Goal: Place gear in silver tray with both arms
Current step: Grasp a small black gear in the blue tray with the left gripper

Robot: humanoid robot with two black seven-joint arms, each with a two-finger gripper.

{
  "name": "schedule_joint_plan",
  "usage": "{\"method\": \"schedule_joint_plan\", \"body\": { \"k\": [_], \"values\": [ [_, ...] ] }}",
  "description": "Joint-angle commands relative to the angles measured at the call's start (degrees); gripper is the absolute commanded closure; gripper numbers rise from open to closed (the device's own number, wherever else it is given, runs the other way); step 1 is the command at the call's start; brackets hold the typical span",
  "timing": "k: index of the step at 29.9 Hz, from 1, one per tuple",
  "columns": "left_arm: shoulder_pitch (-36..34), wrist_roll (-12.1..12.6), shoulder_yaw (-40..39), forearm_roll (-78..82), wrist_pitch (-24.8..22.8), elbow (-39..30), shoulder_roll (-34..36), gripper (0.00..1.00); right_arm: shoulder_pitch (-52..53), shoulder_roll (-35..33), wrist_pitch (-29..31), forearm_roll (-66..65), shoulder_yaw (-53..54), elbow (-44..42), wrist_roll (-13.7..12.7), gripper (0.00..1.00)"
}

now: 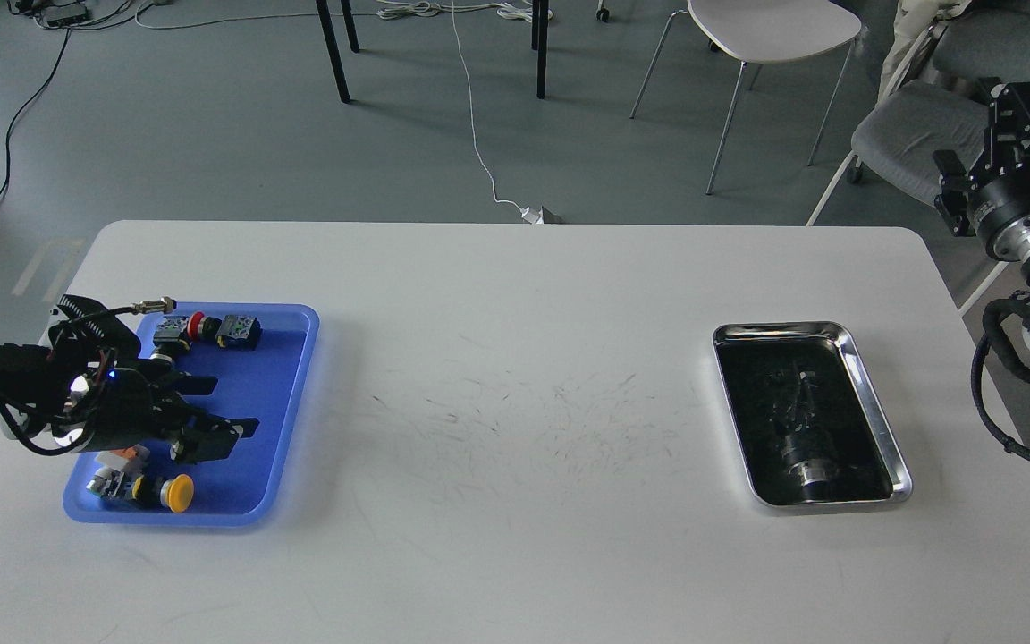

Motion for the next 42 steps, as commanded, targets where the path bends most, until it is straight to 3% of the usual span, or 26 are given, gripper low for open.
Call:
{"method": "schedule_joint_plan", "body": {
  "k": [1, 29, 37, 42],
  "values": [
    [0.97, 0.00, 0.00, 0.16, 1.51, 1.74, 0.14, 0.17, -0.08, 0.02, -0.06, 0.00, 0.00, 0.00, 0.00, 0.06],
    [2.91, 0.00, 0.00, 1.39, 2.13, 3.76, -1.71, 0.33, -0.79, 0.29, -0.06, -0.09, -0.18, 0.00, 0.00, 0.06],
    [2.91, 0.00, 0.00, 3.05, 2.13, 3.76, -1.62, 0.48, -1.14, 0.46, -0.06, -0.09, -0.18, 0.00, 0.00, 0.06],
    [2.99, 0.00, 0.00, 3.94, 2.13, 3.76, -1.62, 0.51, -1.14, 0.55, -0.06, -0.09, -0.18, -0.35, 0.00, 0.06]
  ]
}}
